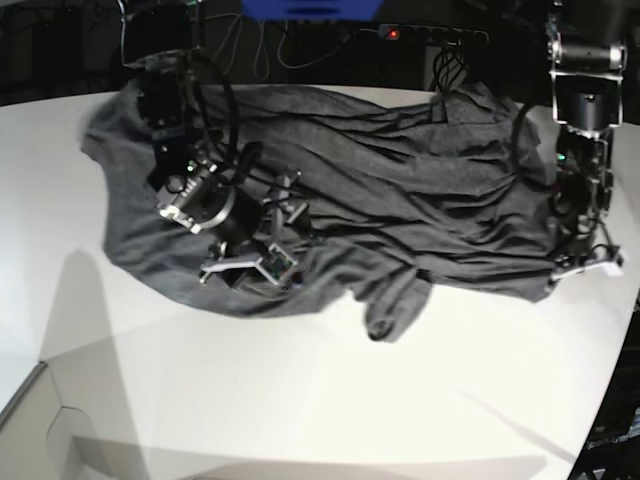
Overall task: Layout the t-shirt on the table in an organized manner, then fold the t-shirt properly
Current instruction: 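Drag the shirt edge with the left gripper away from the right gripper, then regrasp the shirt edge with the left gripper and pull it outward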
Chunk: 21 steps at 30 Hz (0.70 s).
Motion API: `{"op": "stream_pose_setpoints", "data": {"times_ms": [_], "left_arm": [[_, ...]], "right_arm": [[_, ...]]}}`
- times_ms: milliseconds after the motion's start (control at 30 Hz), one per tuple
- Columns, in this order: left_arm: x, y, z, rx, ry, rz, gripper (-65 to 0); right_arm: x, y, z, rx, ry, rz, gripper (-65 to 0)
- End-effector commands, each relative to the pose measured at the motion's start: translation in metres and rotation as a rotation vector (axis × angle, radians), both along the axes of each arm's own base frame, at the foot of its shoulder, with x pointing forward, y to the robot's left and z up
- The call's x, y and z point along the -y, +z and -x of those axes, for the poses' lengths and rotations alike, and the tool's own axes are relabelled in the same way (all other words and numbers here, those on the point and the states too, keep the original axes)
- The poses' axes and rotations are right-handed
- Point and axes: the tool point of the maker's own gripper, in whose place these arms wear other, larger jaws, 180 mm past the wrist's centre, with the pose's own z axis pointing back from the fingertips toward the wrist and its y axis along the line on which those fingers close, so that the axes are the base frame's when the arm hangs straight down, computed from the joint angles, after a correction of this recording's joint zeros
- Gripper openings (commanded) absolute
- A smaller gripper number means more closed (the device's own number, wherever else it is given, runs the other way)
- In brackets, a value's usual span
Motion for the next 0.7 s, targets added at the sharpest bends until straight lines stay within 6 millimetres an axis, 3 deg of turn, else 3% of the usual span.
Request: {"op": "stream_pose_setpoints", "data": {"times_ms": [0,100,200,233,333,367,500,567,667], "left_arm": [[-0.008,0.029,-0.017,0.075,-0.004,-0.025,-65.0],[-0.002,0.056,-0.031,0.153,-0.023,-0.028,-65.0],[0.020,0.089,-0.048,0.246,-0.078,-0.031,-65.0],[0.029,0.104,-0.054,0.286,-0.102,-0.031,-64.8],[0.081,0.120,-0.062,0.320,-0.223,0.040,-59.3],[0.098,0.122,-0.064,0.321,-0.260,0.066,-55.8],[0.180,0.095,-0.064,0.257,-0.391,0.185,-40.1],[0.199,0.081,-0.061,0.216,-0.428,0.146,-36.1],[0.214,0.070,-0.055,0.180,-0.460,0.083,-36.1]], "right_arm": [[-0.001,0.008,-0.005,0.027,0.010,-0.020,-21.2],[0.000,-0.008,-0.002,-0.017,0.008,-0.013,-21.2],[0.002,-0.026,0.003,-0.069,0.007,-0.008,-21.2],[0.002,-0.032,0.005,-0.087,0.007,-0.005,-21.2],[0.012,-0.043,0.008,-0.113,0.003,0.021,-21.2],[0.013,-0.044,0.008,-0.115,0.003,0.023,-21.2],[0.013,-0.044,0.008,-0.113,0.003,0.024,-21.2],[0.013,-0.042,0.006,-0.107,0.003,0.024,-21.2],[0.013,-0.041,0.006,-0.106,0.003,0.024,-21.2]]}}
